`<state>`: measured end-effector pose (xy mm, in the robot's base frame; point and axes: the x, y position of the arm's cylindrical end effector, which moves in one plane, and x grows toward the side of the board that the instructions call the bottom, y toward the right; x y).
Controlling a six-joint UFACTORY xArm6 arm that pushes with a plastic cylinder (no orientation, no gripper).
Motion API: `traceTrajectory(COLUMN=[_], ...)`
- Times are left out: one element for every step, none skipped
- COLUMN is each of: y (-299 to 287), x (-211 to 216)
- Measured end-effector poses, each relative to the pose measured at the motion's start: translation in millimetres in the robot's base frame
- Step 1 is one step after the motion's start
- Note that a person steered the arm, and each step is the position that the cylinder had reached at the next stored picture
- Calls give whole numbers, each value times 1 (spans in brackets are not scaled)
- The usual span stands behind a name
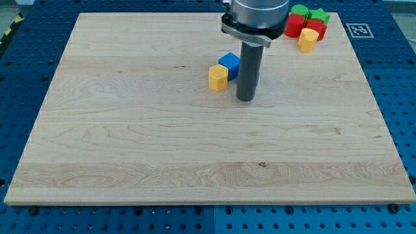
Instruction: Move yellow hexagon away from blue cube
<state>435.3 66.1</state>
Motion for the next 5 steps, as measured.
traceTrajectory(y=[-24, -59, -73, -104, -115], x=[-24, -31, -29, -26, -24])
